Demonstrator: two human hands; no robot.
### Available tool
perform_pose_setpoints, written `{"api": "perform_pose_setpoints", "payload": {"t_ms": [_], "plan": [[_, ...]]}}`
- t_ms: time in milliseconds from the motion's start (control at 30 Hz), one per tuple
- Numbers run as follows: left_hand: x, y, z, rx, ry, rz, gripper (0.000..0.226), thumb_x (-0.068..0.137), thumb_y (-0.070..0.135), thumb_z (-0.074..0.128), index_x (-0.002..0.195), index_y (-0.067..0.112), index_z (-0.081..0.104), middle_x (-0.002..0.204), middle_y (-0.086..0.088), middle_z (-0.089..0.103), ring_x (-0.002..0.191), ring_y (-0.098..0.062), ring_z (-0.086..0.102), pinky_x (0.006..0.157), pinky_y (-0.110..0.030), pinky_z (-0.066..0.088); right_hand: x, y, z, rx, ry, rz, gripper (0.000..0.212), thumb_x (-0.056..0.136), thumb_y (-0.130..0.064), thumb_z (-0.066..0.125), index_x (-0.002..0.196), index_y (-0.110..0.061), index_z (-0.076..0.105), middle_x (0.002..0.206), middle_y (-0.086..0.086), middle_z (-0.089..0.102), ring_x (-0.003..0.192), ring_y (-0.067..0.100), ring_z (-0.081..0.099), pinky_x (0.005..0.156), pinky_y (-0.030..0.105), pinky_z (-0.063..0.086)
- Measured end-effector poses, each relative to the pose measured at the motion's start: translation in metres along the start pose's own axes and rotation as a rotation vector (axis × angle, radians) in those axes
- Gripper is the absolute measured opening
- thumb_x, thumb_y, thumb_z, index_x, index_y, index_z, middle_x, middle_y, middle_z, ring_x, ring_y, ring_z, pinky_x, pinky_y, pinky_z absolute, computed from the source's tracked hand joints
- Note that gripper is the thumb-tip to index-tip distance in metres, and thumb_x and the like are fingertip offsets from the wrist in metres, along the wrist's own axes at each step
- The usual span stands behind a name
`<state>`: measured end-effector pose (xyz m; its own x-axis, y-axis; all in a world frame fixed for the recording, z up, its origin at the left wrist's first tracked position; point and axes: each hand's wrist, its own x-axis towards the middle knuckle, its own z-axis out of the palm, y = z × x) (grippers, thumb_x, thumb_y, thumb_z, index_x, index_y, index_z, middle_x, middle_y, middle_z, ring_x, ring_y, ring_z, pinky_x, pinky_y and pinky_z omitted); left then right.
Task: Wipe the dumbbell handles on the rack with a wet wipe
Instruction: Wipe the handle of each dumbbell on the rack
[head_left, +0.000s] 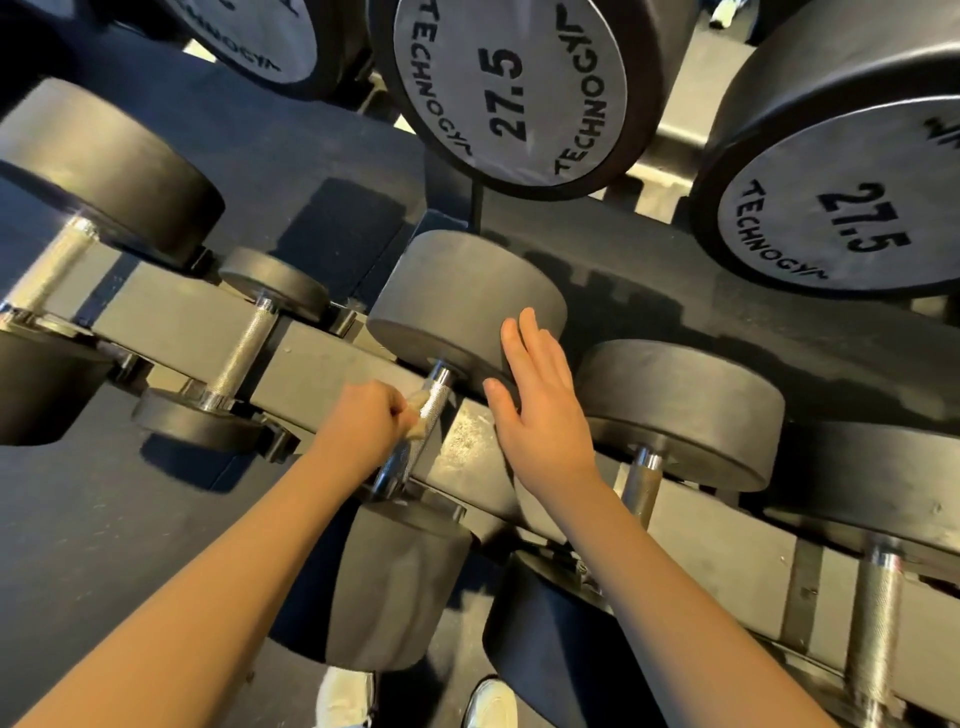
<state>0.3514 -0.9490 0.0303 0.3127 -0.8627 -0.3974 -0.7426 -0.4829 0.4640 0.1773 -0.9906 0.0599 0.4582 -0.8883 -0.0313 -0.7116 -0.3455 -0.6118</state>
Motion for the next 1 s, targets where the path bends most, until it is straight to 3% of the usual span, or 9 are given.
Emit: {"api": "perform_pose_setpoints", "payload": {"t_ms": [167,300,400,533,667,800,900,1000], "plan": [[0.009,0.008,-0.006,0.036,-0.016,0.014,0.020,0.095,0.018,0.054,0.091,0.003,0.066,0.085,-0.008,0.062,0.077,-0.017,0.056,0.071,-0.025,0.045,0.001,-0.004,0.000,-0.006,0.005,0.032,0.059,0.102,-0.032,0.038,0.152,-0.029,0.006,0.158,-0.016,-0.006,0.145,0.007,-0.009,0.107,0.019,0.002],[0.028,0.023,-0.008,-0.054,0.055,-0.003,0.025,0.095,0.018,0.052,0.075,0.006,0.062,0.073,-0.008,0.057,0.068,-0.021,0.054,0.068,-0.033,0.048,0.000,-0.007,0.003,0.002,0.016,0.058,0.059,0.102,-0.032,0.037,0.152,-0.030,0.005,0.159,-0.015,-0.005,0.145,0.006,-0.009,0.108,0.019,-0.002],[0.032,0.024,-0.008,-0.026,0.011,-0.046,0.024,0.095,0.020,0.053,0.074,0.011,0.060,0.075,-0.007,0.056,0.069,-0.019,0.053,0.064,-0.029,0.044,0.000,-0.008,0.005,0.022,0.018,0.083,0.059,0.102,-0.032,0.038,0.151,-0.030,0.006,0.159,-0.016,-0.005,0.145,0.005,-0.008,0.108,0.018,-0.002],[0.015,0.004,-0.008,0.199,-0.241,-0.134,0.023,0.091,0.024,0.059,0.103,0.004,0.063,0.079,-0.005,0.055,0.077,-0.017,0.054,0.074,-0.026,0.044,0.000,-0.014,0.007,0.107,0.046,0.124,0.059,0.101,-0.031,0.039,0.151,-0.029,0.008,0.159,-0.015,-0.003,0.146,0.006,-0.007,0.114,0.025,0.002],[0.009,-0.002,-0.011,0.124,-0.171,-0.041,0.021,0.090,0.021,0.060,0.096,0.002,0.066,0.094,-0.012,0.064,0.087,-0.024,0.060,0.076,-0.029,0.048,-0.001,-0.021,0.007,0.127,0.047,0.159,0.059,0.101,-0.031,0.038,0.151,-0.028,0.008,0.159,-0.014,-0.003,0.145,0.006,-0.007,0.112,0.021,0.000],[0.019,0.005,-0.011,-0.051,-0.082,-0.049,0.020,0.090,0.020,0.061,0.074,0.006,0.063,0.073,-0.007,0.055,0.071,-0.021,0.057,0.063,-0.030,0.045,-0.001,-0.021,0.009,0.117,0.063,0.150,0.059,0.101,-0.032,0.039,0.151,-0.028,0.009,0.159,-0.013,-0.002,0.146,0.006,-0.006,0.110,0.018,-0.001],[0.007,-0.006,-0.006,-0.024,-0.093,-0.071,0.023,0.091,0.028,0.060,0.076,0.010,0.062,0.071,-0.003,0.057,0.073,-0.019,0.056,0.064,-0.028,0.044,-0.001,-0.022,0.012,0.145,0.081,0.171,0.059,0.101,-0.031,0.040,0.152,-0.026,0.010,0.159,-0.012,-0.001,0.146,0.007,-0.005,0.113,0.022,0.001],[-0.003,-0.014,-0.006,0.153,-0.155,-0.072,0.021,0.090,0.028,0.061,0.094,0.007,0.063,0.090,-0.008,0.062,0.084,-0.022,0.058,0.078,-0.031,0.049,-0.001,-0.027,0.015,0.203,0.106,0.188,0.060,0.101,-0.031,0.042,0.152,-0.027,0.010,0.159,-0.013,0.001,0.146,0.006,-0.003,0.117,0.026,0.005]]}}
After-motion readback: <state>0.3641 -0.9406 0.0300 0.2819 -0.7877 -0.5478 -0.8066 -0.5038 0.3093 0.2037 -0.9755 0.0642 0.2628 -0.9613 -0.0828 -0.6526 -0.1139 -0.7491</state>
